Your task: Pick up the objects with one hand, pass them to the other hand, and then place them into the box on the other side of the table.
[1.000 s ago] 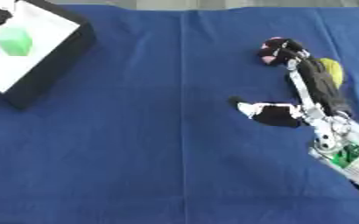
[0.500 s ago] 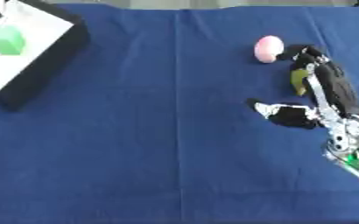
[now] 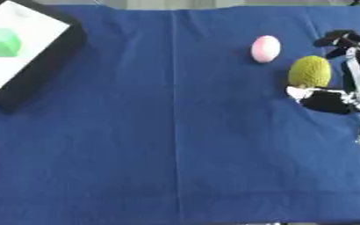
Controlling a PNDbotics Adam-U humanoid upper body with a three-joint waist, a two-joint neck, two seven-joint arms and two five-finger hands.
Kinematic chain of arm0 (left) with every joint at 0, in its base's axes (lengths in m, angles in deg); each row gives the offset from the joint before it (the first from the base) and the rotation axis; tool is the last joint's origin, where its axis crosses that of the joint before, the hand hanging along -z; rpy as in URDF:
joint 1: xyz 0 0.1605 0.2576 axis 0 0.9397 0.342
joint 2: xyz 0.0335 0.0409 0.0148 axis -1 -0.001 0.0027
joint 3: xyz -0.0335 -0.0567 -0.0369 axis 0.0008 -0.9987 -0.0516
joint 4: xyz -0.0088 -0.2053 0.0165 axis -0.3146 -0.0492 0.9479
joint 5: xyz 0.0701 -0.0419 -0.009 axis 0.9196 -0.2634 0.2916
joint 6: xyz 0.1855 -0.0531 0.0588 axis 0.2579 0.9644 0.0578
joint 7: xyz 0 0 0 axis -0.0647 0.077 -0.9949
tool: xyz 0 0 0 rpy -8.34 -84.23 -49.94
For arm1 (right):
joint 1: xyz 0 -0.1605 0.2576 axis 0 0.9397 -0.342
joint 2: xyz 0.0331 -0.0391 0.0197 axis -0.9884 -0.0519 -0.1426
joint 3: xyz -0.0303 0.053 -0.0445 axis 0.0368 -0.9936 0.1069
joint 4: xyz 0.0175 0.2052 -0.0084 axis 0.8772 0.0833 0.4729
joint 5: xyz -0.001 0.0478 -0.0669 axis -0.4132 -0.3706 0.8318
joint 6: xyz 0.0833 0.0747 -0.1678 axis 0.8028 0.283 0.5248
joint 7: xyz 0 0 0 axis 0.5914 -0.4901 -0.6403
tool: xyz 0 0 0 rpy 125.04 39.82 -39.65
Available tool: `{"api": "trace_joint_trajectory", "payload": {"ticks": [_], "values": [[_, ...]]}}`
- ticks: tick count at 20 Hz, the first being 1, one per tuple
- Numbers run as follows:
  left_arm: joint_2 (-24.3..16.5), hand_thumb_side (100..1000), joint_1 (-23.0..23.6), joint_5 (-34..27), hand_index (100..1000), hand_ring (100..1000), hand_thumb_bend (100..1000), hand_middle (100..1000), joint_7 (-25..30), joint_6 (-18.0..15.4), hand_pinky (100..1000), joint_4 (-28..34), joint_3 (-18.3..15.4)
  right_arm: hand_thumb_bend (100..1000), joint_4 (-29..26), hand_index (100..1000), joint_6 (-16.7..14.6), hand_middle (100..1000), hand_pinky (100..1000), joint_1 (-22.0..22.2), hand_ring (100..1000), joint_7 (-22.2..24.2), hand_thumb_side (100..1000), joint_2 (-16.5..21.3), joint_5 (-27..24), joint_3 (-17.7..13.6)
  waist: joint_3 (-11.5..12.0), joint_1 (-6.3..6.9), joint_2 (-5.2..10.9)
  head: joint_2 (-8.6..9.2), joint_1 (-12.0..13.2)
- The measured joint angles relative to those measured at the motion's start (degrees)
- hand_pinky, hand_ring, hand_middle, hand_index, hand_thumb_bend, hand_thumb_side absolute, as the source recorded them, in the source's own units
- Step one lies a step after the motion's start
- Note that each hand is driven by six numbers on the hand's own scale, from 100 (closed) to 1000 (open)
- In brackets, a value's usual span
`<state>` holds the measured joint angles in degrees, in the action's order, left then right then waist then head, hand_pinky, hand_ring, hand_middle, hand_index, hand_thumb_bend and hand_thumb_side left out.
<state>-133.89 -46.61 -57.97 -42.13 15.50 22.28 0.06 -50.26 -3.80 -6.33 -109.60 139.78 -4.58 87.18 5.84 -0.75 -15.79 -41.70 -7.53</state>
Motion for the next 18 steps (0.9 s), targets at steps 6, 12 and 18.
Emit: {"api": "trace_joint_trajectory", "payload": {"ticks": [6,12,18], "values": [[0.0,250,-0.2,0.0,724,677,100,583,-0.1,-0.1,796,0.2,0.0,653,0.0,789,1.3,865,137,0.3,734,4.1,319,5.1,-5.8,-5.1,0.8,-0.04,-0.3,0.04,-0.9],[0.0,249,-0.5,0.1,725,678,100,584,-0.1,-0.1,796,0.2,0.0,654,0.0,796,2.8,875,183,0.5,748,7.8,330,7.6,-9.4,-7.5,1.6,-0.26,-0.89,0.07,-1.9],[0.0,250,-1.0,0.3,725,677,100,583,0.0,-0.1,796,0.2,0.0,638,0.0,798,3.5,882,269,1.1,762,10.1,324,8.7,-12.4,-8.6,2.1,-0.4,-1.26,0.52,-2.7]]}}
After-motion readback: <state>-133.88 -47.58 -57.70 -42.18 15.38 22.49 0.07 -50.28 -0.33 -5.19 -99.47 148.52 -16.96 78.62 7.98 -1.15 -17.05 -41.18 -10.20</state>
